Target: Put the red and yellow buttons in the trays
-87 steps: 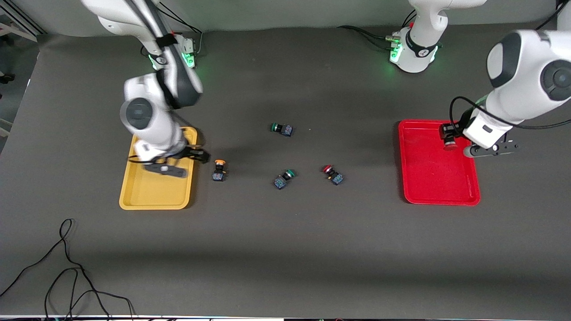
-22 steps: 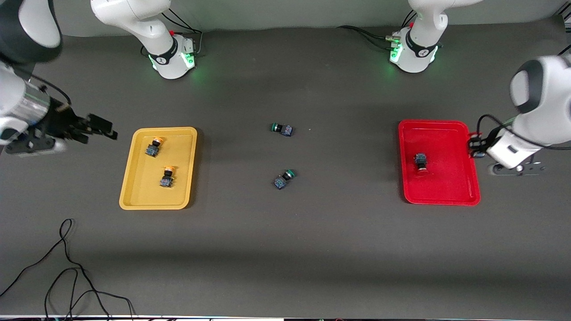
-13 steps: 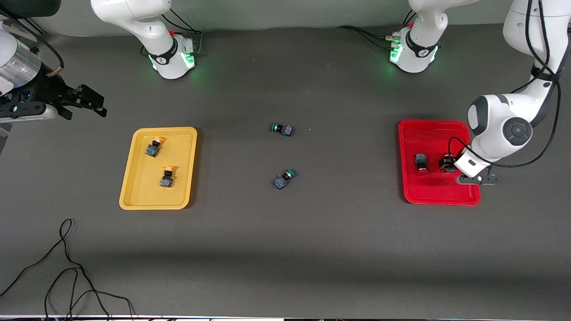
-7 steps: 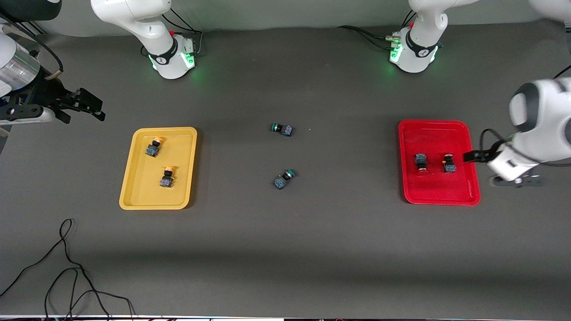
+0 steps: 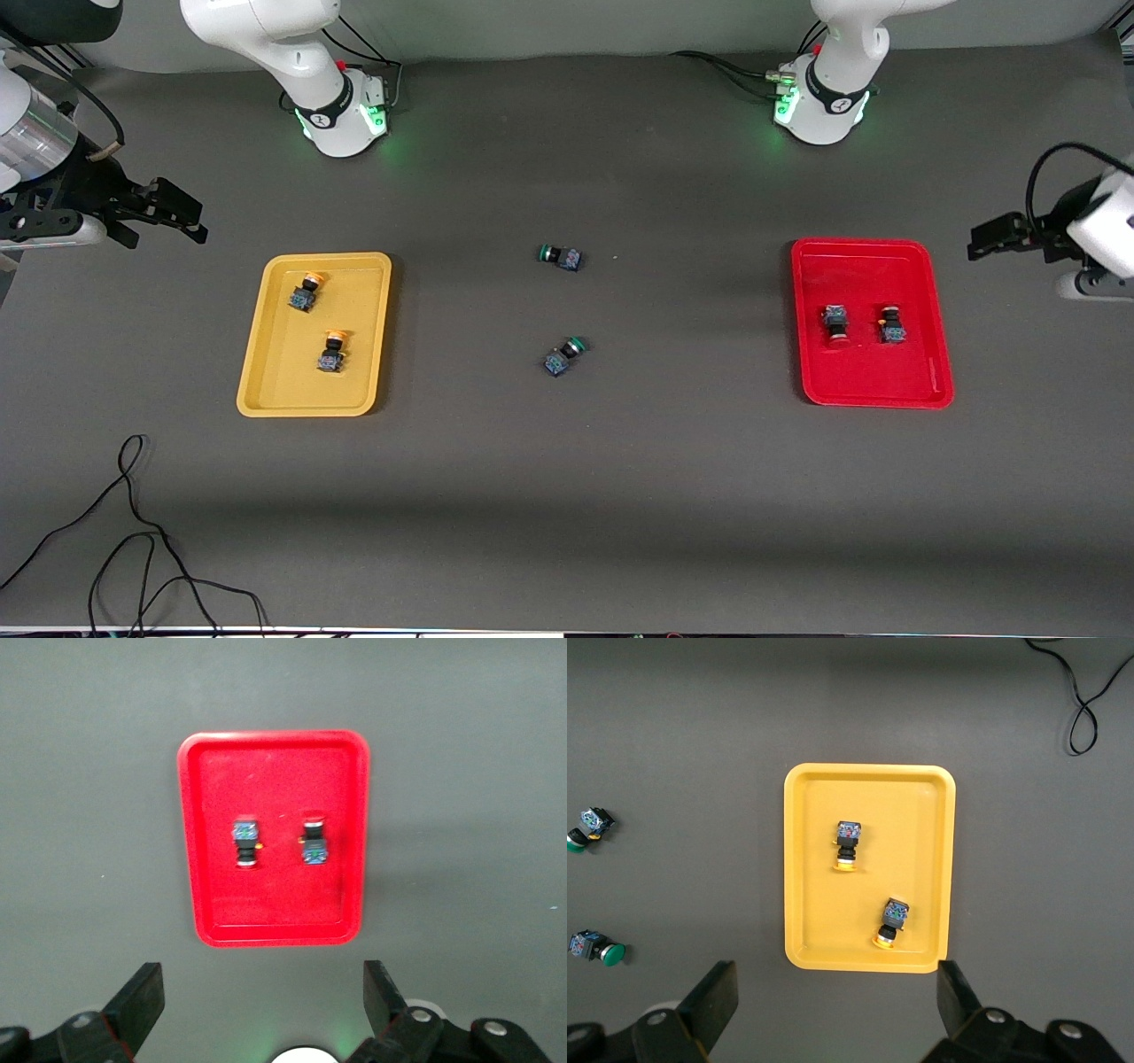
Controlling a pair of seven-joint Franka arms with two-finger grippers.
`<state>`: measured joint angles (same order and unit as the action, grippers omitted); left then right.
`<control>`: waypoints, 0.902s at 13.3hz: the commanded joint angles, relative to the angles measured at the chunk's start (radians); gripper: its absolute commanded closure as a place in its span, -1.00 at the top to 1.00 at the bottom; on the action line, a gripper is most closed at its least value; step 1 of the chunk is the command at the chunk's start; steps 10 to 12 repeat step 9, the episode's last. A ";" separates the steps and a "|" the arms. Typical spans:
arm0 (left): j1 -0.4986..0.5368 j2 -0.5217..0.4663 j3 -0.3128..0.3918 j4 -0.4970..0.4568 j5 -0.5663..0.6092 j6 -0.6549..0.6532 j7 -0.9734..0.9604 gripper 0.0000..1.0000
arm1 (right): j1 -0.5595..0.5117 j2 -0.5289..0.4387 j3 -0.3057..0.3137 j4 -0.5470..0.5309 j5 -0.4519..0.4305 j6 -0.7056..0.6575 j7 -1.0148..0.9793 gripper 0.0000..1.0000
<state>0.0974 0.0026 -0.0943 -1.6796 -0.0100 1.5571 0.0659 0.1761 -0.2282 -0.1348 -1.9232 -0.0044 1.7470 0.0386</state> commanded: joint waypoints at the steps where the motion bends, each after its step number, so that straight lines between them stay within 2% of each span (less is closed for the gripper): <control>1: -0.146 0.019 0.086 0.052 -0.008 -0.025 -0.072 1.00 | -0.004 0.009 0.006 0.012 -0.019 0.005 0.013 1.00; 4: -0.223 0.019 0.154 0.057 -0.008 -0.026 -0.078 1.00 | -0.004 0.023 0.006 0.019 -0.020 0.008 0.014 1.00; 12: -0.222 0.016 0.154 0.069 -0.008 -0.032 -0.078 1.00 | -0.004 0.024 0.004 0.021 -0.014 0.008 0.014 1.00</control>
